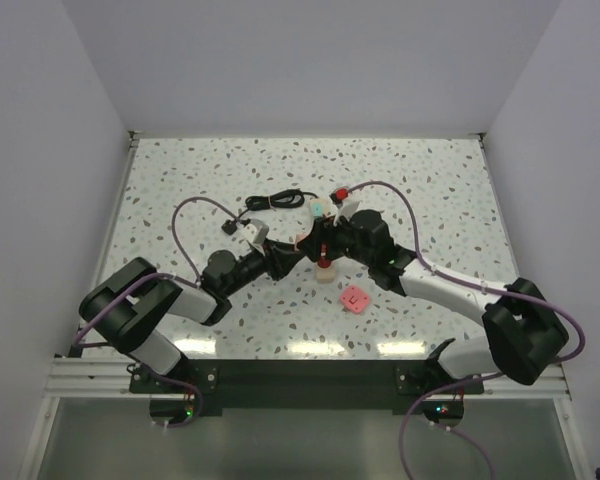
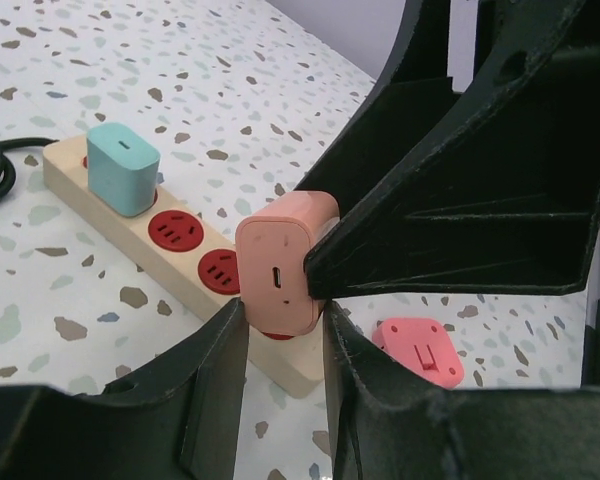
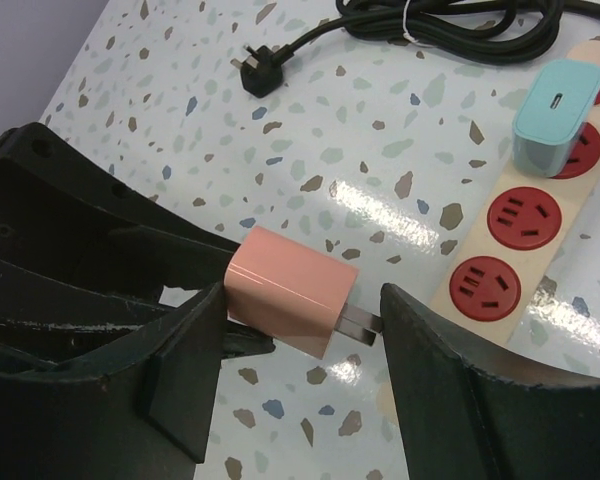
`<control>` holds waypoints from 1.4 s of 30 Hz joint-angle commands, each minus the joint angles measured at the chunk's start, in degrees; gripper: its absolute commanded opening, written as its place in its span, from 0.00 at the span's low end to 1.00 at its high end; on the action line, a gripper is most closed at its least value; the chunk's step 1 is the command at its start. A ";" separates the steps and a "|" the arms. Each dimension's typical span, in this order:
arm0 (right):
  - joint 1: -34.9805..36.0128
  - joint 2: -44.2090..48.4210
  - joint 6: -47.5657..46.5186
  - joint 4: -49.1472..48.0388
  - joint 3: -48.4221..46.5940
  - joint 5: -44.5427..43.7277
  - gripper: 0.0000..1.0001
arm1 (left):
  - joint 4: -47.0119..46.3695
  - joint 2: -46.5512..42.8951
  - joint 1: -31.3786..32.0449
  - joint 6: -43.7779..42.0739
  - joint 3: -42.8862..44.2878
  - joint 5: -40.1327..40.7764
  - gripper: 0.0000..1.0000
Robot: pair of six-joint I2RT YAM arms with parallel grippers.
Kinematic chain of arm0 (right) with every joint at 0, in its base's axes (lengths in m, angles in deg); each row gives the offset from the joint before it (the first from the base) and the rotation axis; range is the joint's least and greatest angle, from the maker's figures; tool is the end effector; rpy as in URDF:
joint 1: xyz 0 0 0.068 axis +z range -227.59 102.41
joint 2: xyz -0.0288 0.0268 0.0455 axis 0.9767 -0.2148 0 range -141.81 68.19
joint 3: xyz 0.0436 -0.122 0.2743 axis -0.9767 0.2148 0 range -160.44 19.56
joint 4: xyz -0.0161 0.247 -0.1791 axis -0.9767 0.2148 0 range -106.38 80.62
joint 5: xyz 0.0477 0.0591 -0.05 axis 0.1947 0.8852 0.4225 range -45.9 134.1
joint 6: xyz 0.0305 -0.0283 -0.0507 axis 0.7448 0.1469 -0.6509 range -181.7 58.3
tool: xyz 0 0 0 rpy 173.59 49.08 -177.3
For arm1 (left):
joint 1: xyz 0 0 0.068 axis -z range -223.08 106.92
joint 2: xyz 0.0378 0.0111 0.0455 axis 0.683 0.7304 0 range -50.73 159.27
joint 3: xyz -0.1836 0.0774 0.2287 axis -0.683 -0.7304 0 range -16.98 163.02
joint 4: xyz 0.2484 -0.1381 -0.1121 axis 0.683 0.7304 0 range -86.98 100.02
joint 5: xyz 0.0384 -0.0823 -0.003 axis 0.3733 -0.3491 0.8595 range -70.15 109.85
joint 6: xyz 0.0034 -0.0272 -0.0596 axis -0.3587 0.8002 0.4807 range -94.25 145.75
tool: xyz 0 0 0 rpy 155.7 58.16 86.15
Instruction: Insert the plug
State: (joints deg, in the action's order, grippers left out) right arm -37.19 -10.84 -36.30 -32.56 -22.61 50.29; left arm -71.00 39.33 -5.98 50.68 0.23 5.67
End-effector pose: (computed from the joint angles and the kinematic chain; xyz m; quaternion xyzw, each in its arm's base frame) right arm 0.2631 0.2313 0.2324 -0.1376 0.8103 0.3458 0.4526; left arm 0.2218 -0.1836 0.1505 0.1613 0.6813 -0.4393 0.5629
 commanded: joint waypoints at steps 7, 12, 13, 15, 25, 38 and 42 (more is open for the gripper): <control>-1.91 2.91 -3.96 3.26 -2.21 -3.56 0.76 | -18.71 0.90 -0.98 -9.54 5.02 -8.24 0.00; -2.34 1.85 -3.70 3.09 -1.95 -3.82 0.77 | -18.09 3.36 -1.07 -10.69 6.69 -9.03 0.00; -2.43 2.03 -3.70 3.09 -1.77 -4.08 0.77 | -17.83 3.71 -0.98 -11.56 7.48 -9.20 0.00; -2.78 3.17 -3.52 3.35 -1.25 -4.53 0.78 | -14.33 4.42 -1.07 -13.14 8.62 -10.08 0.00; -4.63 7.83 -10.72 3.71 -0.28 -3.83 0.82 | -0.79 3.28 -1.07 -23.24 11.09 -13.42 0.00; -12.28 13.02 -29.52 -4.30 5.70 33.86 0.75 | 13.11 -1.11 -1.42 -33.63 10.91 -20.89 0.00; -12.19 10.22 -32.00 -1.40 4.12 41.08 0.72 | 13.55 -2.52 -1.51 -34.86 10.12 -21.60 0.00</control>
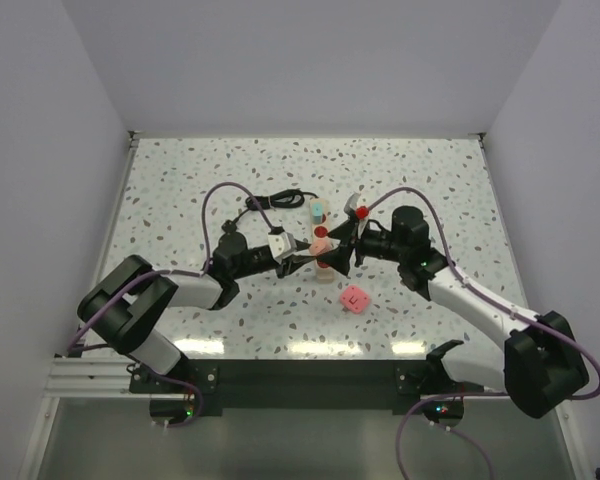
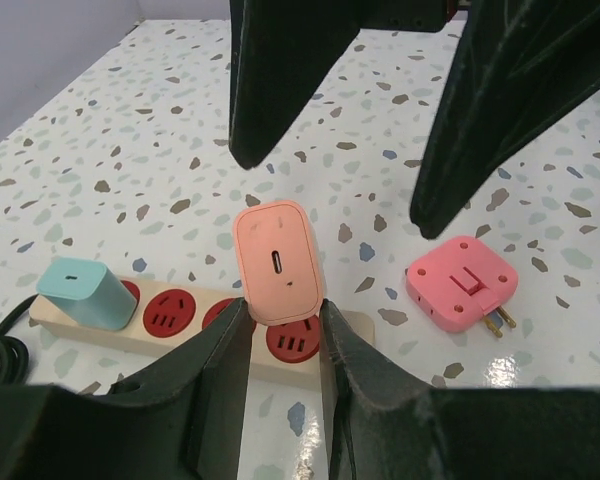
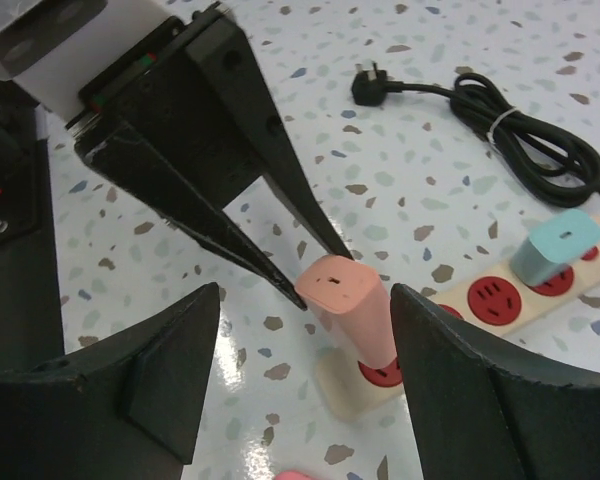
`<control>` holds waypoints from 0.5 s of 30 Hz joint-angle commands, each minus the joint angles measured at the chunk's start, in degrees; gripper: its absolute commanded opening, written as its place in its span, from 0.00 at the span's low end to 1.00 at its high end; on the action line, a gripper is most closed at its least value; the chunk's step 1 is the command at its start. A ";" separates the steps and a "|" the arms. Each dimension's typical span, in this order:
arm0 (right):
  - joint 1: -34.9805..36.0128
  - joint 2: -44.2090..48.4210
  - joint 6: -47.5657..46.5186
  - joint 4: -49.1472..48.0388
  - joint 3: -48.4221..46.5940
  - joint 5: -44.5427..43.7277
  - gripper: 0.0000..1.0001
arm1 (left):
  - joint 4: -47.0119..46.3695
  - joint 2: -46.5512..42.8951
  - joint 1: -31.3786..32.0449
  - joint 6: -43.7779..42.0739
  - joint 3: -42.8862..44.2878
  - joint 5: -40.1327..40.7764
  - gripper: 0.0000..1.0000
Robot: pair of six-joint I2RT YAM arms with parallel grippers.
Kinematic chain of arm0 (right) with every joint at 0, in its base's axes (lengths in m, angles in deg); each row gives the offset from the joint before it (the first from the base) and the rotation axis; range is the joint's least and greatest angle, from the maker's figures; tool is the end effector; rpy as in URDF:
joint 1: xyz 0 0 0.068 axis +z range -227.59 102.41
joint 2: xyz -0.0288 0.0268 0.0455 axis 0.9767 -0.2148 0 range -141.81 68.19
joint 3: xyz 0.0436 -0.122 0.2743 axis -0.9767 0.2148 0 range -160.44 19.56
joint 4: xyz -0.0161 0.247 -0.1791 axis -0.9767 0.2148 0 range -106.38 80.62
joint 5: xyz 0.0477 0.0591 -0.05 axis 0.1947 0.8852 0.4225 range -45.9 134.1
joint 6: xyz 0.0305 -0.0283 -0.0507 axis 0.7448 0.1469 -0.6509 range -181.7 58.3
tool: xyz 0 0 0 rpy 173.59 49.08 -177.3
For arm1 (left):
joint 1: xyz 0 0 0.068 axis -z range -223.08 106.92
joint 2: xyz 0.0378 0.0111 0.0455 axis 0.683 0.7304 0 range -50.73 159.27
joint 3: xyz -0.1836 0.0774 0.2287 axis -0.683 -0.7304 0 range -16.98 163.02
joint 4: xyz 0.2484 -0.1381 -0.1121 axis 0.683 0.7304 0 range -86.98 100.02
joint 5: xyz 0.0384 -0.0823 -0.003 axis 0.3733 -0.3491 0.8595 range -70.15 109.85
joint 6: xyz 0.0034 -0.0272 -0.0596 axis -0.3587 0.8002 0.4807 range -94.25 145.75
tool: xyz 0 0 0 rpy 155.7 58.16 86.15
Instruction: Insert the plug
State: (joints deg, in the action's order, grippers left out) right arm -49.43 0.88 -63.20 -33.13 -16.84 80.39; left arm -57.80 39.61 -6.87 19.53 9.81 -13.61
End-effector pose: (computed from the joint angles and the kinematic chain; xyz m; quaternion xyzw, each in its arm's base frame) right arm 0.2492 0.1681 0.2595 -0.3769 0.6757 0.3738 0.5116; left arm 0.2432 -0.2134 0.1690 0.4360 0.5743 -0.3722 0.5844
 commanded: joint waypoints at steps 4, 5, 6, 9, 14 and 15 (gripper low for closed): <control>-0.04 -4.05 -5.71 0.40 -3.06 9.68 0.72 | 1.75 -2.81 -1.05 -4.06 1.07 -2.58 0.00; -0.04 -4.49 -5.45 0.32 -3.23 9.41 0.72 | 1.93 -2.63 -1.05 -4.15 1.16 -2.93 0.00; -0.04 -4.93 -5.19 0.23 -3.41 8.19 0.72 | 2.19 -2.46 -1.05 -4.15 1.42 -3.02 0.00; -0.04 -5.73 -4.05 -0.72 -3.77 4.33 0.72 | 3.33 -2.28 -1.05 -4.77 1.60 -3.37 0.00; -0.04 -6.17 -3.42 -1.71 -3.94 4.57 0.72 | 4.12 -2.19 -1.05 -5.38 1.69 -4.77 0.00; -0.04 -6.26 -4.03 -1.09 -3.94 4.58 0.72 | 5.26 -2.28 -0.96 -5.91 1.95 -5.13 0.00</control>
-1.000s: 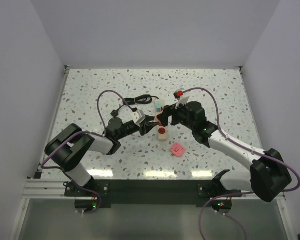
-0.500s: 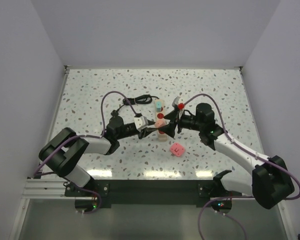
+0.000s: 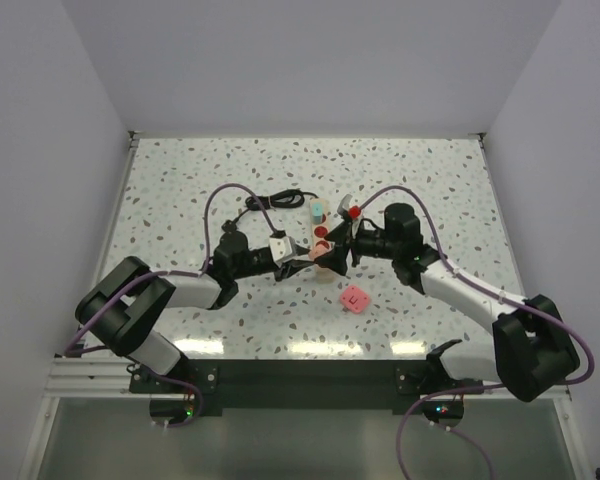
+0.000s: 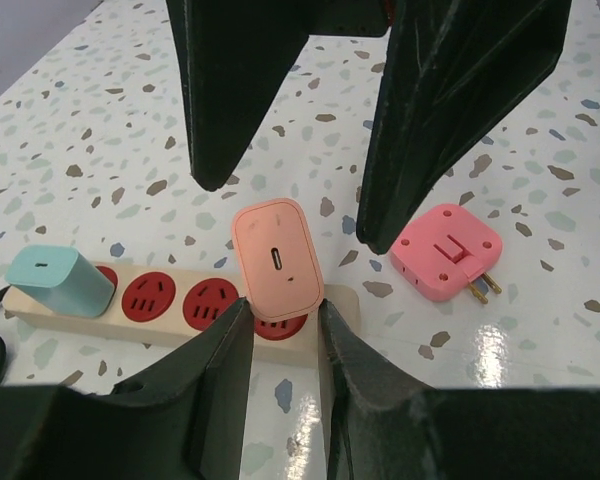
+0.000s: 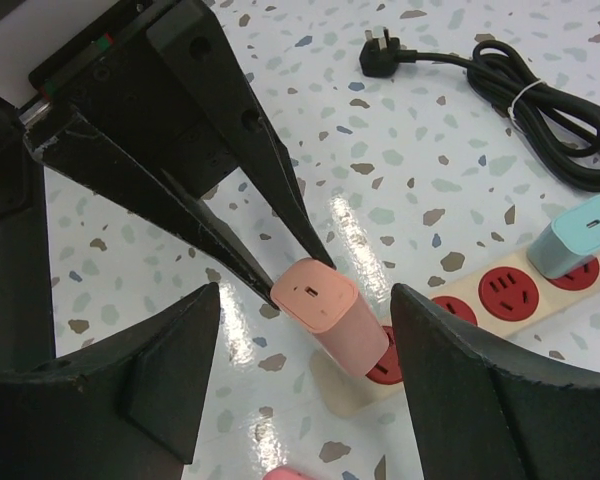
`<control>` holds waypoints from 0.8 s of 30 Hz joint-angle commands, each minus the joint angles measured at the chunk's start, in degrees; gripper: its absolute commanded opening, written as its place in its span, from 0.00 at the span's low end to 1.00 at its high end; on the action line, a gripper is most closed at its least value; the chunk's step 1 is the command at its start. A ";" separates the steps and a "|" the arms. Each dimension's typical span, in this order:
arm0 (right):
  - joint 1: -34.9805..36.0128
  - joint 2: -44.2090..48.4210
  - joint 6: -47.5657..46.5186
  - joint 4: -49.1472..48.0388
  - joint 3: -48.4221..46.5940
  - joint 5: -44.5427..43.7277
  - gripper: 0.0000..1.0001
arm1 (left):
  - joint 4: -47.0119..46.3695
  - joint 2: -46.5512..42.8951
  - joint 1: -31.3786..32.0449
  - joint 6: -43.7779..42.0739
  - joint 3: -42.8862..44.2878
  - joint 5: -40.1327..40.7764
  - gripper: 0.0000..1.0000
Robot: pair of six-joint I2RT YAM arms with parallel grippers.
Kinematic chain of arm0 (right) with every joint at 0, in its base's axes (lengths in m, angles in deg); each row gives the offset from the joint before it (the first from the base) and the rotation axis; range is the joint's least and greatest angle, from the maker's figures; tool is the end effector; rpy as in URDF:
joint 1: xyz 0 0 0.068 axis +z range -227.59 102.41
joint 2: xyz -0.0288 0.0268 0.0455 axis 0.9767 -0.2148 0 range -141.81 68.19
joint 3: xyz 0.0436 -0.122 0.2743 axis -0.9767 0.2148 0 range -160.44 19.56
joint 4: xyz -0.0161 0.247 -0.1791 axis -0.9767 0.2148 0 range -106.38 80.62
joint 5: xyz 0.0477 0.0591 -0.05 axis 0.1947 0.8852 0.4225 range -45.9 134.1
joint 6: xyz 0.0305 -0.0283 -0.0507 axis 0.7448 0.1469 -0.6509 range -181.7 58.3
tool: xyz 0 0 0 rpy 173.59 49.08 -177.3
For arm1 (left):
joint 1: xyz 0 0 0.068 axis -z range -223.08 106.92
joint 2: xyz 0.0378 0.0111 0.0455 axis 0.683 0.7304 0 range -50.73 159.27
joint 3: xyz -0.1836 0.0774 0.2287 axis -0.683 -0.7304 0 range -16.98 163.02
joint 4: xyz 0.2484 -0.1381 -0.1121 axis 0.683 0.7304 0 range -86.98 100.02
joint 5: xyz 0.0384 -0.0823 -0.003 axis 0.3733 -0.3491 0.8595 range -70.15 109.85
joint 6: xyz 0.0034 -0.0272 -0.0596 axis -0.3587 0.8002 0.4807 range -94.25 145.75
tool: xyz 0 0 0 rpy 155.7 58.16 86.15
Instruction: Insert the plug
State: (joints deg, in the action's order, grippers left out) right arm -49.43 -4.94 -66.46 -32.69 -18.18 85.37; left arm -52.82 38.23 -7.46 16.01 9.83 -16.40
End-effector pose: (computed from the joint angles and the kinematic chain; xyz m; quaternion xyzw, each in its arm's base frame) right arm 0.2601 0.1779 0.2394 -0.4120 0.6731 0.3913 0.4734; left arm 0.2414 -0.2105 0.1664 0.4645 0.5733 -0.3678 0.5660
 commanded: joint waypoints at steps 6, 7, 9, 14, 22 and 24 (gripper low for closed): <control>-0.04 -2.90 -5.26 1.80 -4.19 3.71 0.72 | 6.69 -3.45 -0.46 -4.32 2.64 -3.92 0.00; -0.04 -3.08 -5.61 2.08 -4.54 4.42 0.72 | 7.31 -4.06 -0.55 -4.67 2.55 -3.92 0.00; -0.12 -3.17 -6.05 2.87 -4.63 6.88 0.72 | 9.33 -5.21 -0.55 -5.46 2.55 -3.56 0.00; -0.04 -3.52 -6.06 3.31 -4.71 6.29 0.72 | 8.91 -6.44 -0.81 -5.47 2.29 -2.87 0.00; 1.01 -2.29 6.14 0.49 -1.82 -9.70 0.75 | -1.64 -3.71 -5.99 7.88 -0.17 5.04 0.00; 4.08 -2.90 6.95 2.16 -2.34 -14.44 0.76 | -1.48 -3.36 -6.87 11.04 -0.61 6.01 0.21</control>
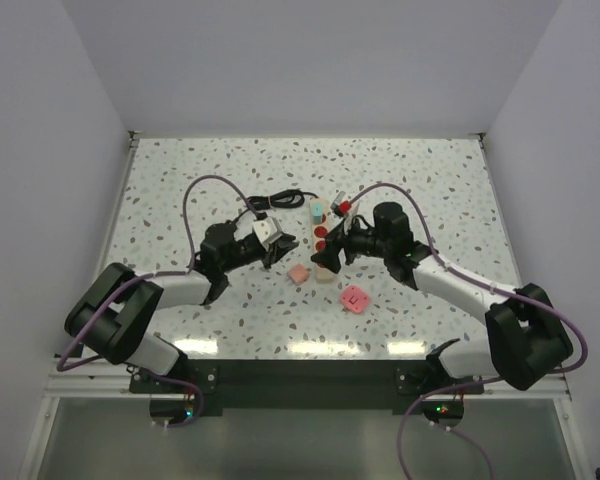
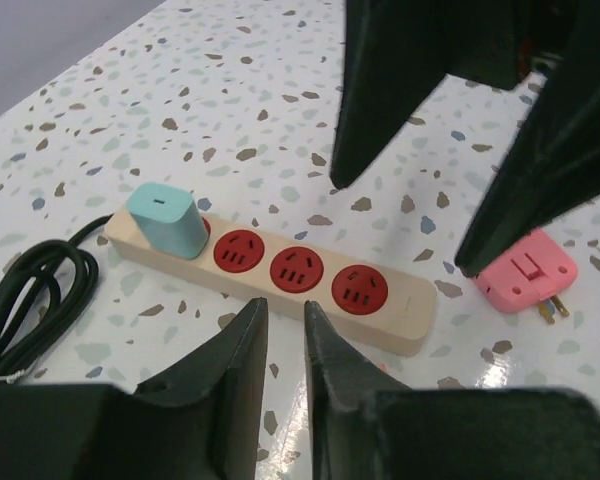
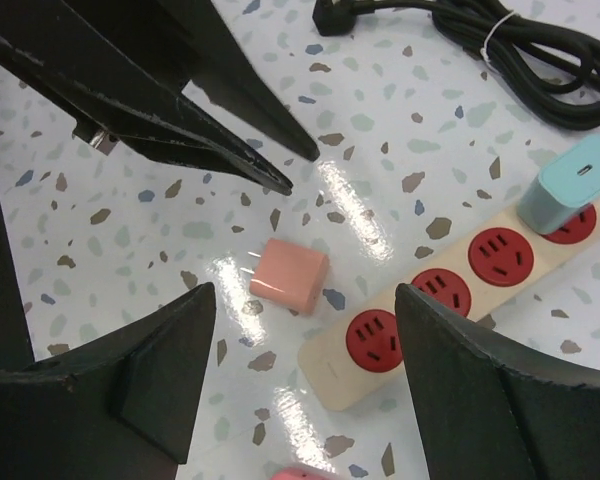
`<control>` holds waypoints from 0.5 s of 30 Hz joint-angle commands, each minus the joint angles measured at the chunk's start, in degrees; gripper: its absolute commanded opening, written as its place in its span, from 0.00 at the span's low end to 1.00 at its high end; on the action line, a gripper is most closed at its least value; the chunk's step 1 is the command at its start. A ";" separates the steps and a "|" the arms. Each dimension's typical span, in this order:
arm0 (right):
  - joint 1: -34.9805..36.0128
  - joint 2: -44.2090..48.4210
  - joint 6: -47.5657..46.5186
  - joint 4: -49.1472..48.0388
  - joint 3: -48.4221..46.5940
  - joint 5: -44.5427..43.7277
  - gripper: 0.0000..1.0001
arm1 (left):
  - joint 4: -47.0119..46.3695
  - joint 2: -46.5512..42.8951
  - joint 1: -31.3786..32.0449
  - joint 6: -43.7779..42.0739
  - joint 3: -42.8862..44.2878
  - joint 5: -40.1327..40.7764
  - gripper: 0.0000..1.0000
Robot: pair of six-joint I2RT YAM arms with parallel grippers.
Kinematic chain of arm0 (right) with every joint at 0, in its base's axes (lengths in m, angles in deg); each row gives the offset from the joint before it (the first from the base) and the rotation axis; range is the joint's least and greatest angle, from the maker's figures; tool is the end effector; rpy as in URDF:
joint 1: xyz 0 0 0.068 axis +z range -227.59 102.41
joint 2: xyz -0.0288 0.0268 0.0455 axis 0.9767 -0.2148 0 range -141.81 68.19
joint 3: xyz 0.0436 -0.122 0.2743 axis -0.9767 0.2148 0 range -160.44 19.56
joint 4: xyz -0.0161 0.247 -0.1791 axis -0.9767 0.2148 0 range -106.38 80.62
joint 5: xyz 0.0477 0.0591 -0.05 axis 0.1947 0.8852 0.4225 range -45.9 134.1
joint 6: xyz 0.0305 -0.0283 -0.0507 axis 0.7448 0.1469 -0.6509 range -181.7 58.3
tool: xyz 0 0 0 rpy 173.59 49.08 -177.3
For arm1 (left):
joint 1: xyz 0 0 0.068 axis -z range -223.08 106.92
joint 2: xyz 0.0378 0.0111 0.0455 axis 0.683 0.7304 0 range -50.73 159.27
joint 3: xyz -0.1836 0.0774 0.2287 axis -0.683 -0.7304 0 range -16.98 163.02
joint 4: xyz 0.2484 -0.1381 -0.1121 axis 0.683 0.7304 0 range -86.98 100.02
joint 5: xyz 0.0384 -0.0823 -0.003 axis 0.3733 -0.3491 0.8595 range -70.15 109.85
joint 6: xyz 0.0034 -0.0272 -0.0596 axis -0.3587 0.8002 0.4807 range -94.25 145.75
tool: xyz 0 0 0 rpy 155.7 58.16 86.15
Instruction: Insert the plug
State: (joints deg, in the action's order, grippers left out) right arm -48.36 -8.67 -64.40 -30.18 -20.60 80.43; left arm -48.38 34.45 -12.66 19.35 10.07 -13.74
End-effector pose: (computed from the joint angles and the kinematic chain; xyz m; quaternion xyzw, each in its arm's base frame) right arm 0.2721 0.1873 0.2301 -0.3834 0.7139 0.3735 0.4515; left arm 0.2582 -0.1848 0.1782 0.4081 0.6183 -0.3436 0.5771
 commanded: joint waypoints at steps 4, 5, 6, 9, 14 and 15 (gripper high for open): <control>7.41 1.01 4.71 -0.61 0.43 -14.45 0.77 | -10.90 1.90 -1.50 8.67 -5.50 2.04 0.72; 7.42 1.45 5.24 -0.79 0.26 -15.24 0.77 | -11.96 2.26 -1.06 9.11 -6.73 1.86 0.73; 7.42 1.54 5.51 -0.44 0.00 -16.03 0.77 | -12.23 2.52 -0.54 9.12 -7.18 2.38 0.75; 7.33 2.85 5.86 -0.52 -0.71 -14.72 0.77 | -11.89 2.44 2.54 7.45 -8.68 7.99 0.79; 7.42 5.75 6.04 -2.10 0.96 -13.75 0.78 | -12.67 2.70 5.27 6.66 -10.08 15.45 0.81; 7.42 6.63 6.04 -2.02 1.14 -13.75 0.78 | -12.76 3.05 5.44 4.92 -10.00 16.26 0.81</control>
State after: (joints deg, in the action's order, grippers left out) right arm -40.91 -5.33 -59.20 -29.77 -20.14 67.49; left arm -56.29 36.92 -7.88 26.44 0.47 -3.68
